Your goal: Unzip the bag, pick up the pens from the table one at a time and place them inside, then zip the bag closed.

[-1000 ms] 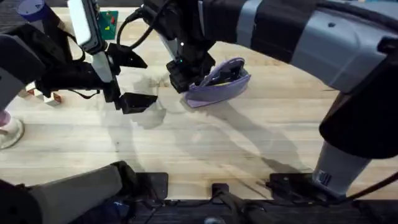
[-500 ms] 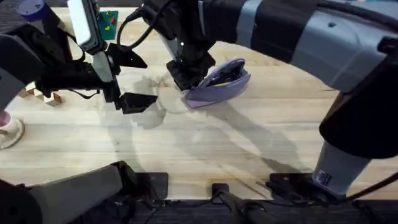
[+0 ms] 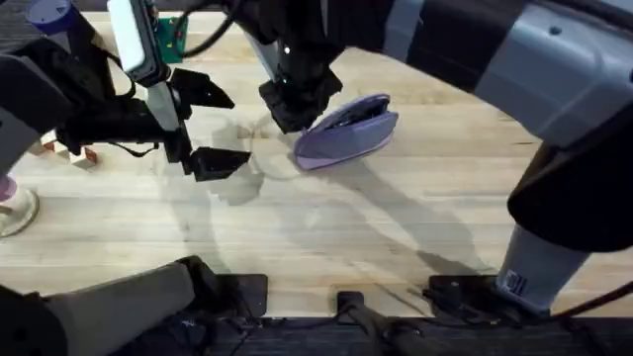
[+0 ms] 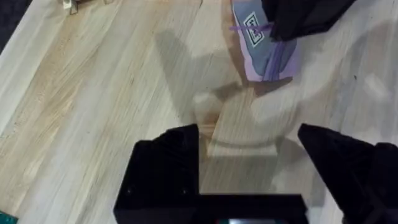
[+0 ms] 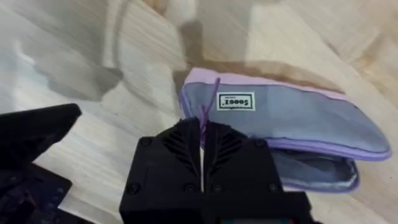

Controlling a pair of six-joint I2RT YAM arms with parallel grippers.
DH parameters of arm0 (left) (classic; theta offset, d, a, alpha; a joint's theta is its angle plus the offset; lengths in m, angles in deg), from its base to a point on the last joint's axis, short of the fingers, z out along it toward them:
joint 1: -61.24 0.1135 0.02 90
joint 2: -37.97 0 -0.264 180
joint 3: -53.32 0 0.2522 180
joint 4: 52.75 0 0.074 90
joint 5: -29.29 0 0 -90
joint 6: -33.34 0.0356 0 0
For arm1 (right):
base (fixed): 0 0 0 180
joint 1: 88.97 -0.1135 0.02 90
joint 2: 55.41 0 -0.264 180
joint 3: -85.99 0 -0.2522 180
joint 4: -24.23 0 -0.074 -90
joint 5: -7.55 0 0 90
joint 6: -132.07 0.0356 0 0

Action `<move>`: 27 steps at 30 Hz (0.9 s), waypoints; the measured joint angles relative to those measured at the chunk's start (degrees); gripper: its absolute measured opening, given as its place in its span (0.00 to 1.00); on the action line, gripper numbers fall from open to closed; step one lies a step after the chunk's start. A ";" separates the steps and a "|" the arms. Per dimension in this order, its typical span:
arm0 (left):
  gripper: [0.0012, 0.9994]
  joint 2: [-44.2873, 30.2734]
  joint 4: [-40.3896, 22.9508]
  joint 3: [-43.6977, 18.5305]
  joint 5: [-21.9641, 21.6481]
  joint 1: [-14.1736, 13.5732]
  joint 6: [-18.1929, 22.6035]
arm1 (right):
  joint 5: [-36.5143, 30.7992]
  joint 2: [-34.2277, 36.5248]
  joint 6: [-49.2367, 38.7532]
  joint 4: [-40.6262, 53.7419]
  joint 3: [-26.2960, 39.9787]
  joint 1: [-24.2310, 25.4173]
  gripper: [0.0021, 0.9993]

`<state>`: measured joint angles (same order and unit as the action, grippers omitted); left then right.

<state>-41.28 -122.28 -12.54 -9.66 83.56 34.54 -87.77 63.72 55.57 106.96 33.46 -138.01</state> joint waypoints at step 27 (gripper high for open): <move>0.99 -11.19 -2.51 0.00 14.07 -0.95 1.94 | -2.43 0.63 -0.03 2.78 3.26 0.20 0.03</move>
<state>-52.46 -124.79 -12.54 4.41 82.62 36.48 -90.20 64.36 55.54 109.73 36.72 -137.81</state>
